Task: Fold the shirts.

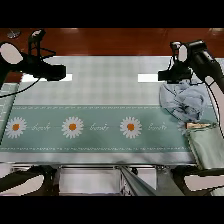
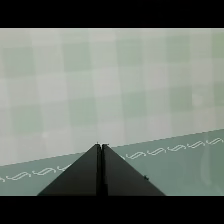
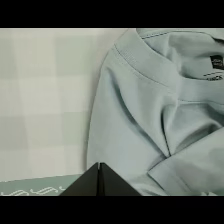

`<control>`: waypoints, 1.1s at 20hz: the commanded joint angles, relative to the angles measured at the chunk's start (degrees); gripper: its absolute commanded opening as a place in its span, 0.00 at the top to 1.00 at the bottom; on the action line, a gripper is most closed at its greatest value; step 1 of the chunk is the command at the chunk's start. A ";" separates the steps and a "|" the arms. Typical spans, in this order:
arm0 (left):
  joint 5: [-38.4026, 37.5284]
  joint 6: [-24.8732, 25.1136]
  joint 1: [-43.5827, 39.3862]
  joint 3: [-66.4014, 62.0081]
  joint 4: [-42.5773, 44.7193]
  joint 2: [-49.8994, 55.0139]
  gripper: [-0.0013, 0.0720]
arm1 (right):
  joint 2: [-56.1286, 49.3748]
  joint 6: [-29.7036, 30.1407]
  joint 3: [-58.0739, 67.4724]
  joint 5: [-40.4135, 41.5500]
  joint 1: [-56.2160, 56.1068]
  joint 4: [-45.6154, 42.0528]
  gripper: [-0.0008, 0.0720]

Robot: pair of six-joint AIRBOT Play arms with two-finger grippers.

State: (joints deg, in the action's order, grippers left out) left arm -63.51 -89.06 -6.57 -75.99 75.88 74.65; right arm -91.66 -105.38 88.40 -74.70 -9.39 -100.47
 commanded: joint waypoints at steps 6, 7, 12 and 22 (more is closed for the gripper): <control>0.00 0.02 0.00 0.00 0.00 0.04 0.96 | -0.02 -0.02 -0.02 0.00 0.00 0.02 0.95; 0.00 0.00 0.02 0.00 0.02 0.04 0.96 | -0.02 -0.02 -0.02 0.00 0.00 0.02 0.95; 0.00 0.02 0.02 0.00 0.00 0.04 0.96 | -0.02 -0.02 -0.02 0.15 0.00 0.02 0.95; 13.09 -0.02 0.02 0.00 0.02 0.04 0.96 | -0.02 -0.02 -0.02 9.07 -0.02 -3.37 0.95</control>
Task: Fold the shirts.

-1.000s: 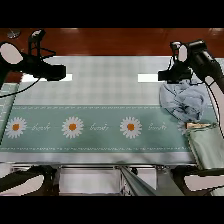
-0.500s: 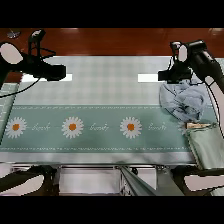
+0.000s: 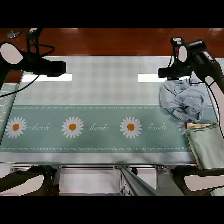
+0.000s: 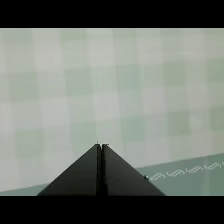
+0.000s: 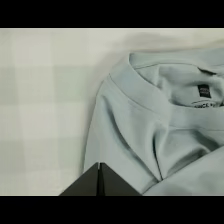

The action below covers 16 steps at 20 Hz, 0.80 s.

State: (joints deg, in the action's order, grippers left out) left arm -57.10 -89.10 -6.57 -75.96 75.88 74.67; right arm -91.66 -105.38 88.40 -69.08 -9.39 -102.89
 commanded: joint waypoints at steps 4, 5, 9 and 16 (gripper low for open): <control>14.21 -0.17 0.02 -0.02 0.00 0.04 0.52 | 0.11 0.00 0.92 5.22 0.42 -2.16 0.17; 14.40 -0.17 0.02 -0.02 0.11 0.02 0.05 | 0.11 0.68 2.08 3.91 0.87 -3.58 0.13; 2.62 1.70 1.79 -0.31 0.61 -0.09 0.02 | 1.88 1.09 4.90 -7.02 8.68 -13.57 0.13; 4.98 5.97 -3.41 26.53 -12.46 -10.56 0.03 | 1.22 -0.44 -10.58 0.17 26.29 5.03 0.13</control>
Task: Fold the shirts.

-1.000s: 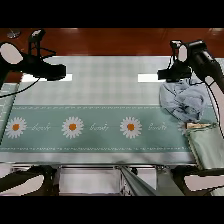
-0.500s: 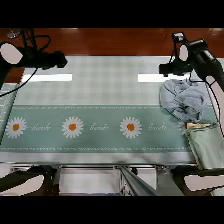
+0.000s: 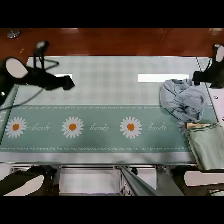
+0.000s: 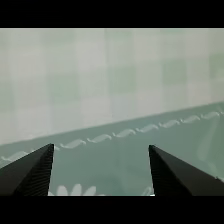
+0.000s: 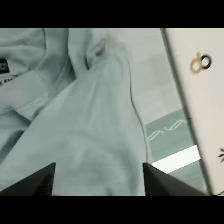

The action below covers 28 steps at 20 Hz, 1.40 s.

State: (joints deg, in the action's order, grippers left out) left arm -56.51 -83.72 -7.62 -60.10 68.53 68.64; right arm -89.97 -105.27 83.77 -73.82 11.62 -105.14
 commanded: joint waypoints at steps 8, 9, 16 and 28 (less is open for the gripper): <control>11.28 -1.53 0.22 11.08 -5.09 -3.17 0.03 | -7.52 13.70 -2.10 4.81 4.63 25.68 0.95; 8.66 -1.07 2.29 8.90 -5.09 -3.19 0.03 | -6.23 14.25 2.05 4.26 4.44 27.28 0.95; -11.69 3.58 11.89 3.61 -5.49 -15.10 0.03 | 10.58 17.27 26.84 3.74 -2.19 25.62 0.95; -7.39 2.93 10.45 18.95 -10.78 -33.40 0.03 | 24.81 18.14 29.97 -1.81 -30.12 22.67 0.95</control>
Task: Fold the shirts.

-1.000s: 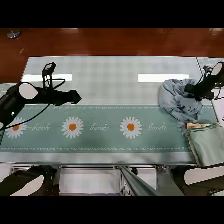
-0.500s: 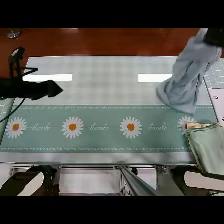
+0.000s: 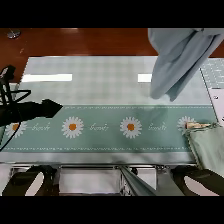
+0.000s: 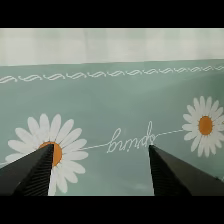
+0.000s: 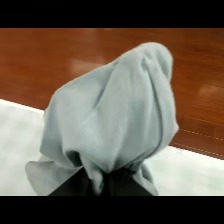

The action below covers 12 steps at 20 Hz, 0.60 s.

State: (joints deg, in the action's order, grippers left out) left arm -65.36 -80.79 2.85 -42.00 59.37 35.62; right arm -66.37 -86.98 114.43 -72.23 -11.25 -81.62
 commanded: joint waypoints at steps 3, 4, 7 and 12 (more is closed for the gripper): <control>3.50 0.00 -0.02 0.87 -1.81 1.92 0.03 | -2.32 -1.57 -8.33 -2.97 -16.09 -0.46 0.95; 3.72 0.00 -0.02 0.87 -1.81 2.93 0.03 | -4.46 -2.38 -12.04 -1.46 -19.39 0.26 0.95; 5.92 0.02 -0.02 0.90 -1.81 5.81 0.03 | -13.64 -3.72 -21.88 7.30 -26.95 4.94 0.95; 7.37 -0.04 -0.02 0.90 -2.01 6.97 0.03 | -29.57 -6.21 -23.58 12.52 -28.57 24.50 0.51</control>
State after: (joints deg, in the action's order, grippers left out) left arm -58.59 -80.79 2.85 -41.12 57.56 41.80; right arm -88.71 -92.44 92.71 -63.16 -38.44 -70.06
